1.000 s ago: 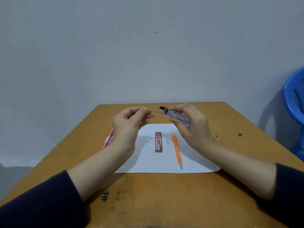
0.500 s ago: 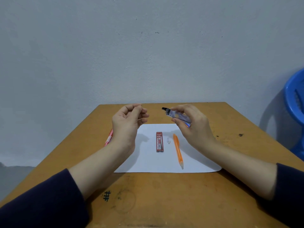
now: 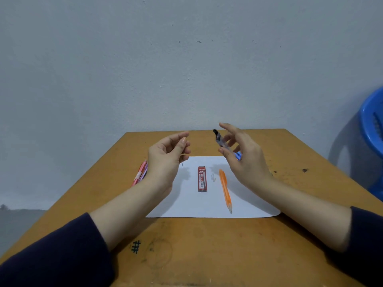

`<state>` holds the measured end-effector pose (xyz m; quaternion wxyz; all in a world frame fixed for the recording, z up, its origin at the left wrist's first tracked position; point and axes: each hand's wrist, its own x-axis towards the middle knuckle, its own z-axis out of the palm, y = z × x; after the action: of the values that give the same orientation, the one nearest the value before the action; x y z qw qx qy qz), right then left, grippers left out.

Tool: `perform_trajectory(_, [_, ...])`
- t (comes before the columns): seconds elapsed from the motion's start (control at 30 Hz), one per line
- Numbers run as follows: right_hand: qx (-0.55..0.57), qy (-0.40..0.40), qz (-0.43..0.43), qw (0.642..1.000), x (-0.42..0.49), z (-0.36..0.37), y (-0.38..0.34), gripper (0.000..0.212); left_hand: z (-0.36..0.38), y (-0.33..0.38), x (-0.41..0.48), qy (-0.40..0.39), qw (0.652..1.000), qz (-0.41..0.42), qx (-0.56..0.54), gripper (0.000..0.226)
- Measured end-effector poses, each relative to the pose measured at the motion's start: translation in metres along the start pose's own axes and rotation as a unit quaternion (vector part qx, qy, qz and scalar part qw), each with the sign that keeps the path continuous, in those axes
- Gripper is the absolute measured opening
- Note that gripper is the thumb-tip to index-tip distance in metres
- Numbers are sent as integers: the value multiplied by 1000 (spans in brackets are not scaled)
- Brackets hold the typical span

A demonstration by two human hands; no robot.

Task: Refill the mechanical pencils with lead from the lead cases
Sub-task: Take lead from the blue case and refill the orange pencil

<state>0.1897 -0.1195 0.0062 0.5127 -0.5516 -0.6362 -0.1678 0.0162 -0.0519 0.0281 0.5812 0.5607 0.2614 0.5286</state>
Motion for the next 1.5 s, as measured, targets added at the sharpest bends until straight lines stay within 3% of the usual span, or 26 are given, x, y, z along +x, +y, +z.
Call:
perform_trajectory(0.53, [29,3,-20,999,1,-2,-1,46,-2,-7,5,7,999,-2,31,17])
perform_trajectory(1.5, [152,-29,129,979,2,-2,-17,35,-9,-17,15,26,995,34,95,19])
